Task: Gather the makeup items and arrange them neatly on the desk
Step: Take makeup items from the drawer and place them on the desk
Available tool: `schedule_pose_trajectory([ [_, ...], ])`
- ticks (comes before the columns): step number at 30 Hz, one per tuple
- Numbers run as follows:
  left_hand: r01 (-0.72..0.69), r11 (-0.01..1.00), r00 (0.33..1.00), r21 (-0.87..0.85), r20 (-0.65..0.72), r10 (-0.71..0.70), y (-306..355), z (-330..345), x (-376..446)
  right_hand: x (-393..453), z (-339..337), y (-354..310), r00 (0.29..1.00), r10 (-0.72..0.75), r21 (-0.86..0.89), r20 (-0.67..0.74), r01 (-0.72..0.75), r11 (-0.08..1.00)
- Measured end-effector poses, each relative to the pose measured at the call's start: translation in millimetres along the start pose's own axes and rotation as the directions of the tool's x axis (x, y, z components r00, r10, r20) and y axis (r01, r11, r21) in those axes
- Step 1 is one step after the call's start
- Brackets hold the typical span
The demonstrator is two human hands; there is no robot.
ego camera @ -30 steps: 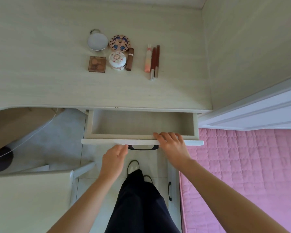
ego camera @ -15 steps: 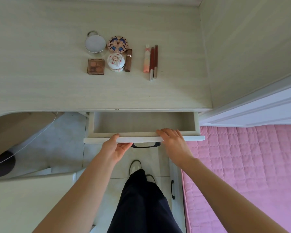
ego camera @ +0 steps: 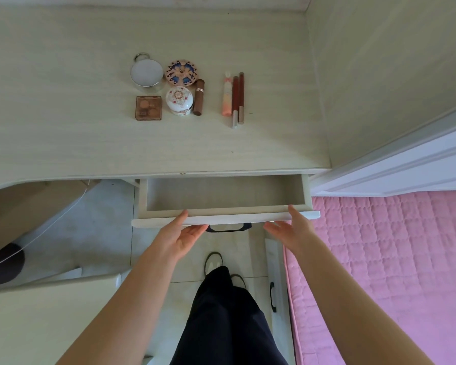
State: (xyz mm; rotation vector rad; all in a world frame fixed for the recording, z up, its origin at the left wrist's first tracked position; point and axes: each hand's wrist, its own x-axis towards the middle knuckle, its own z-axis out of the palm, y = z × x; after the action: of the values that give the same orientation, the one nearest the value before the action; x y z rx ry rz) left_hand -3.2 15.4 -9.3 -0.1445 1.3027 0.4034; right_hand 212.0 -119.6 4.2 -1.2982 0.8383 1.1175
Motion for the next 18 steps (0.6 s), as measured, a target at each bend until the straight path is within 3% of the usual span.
schedule_pose_trajectory([
  [9, -0.025, 0.998, 1.0, 0.063, 0.011, 0.024, 7, -1, -6, 10, 13, -14, 0.992, 0.013, 0.056, -0.122, -0.006, 0.998],
  [18, -0.04, 0.996, 0.999, 0.077, 0.037, 0.037, 28, 22, -3, 18, 37, -38, 0.989, -0.031, -0.074, -0.146, 0.02, 0.997],
])
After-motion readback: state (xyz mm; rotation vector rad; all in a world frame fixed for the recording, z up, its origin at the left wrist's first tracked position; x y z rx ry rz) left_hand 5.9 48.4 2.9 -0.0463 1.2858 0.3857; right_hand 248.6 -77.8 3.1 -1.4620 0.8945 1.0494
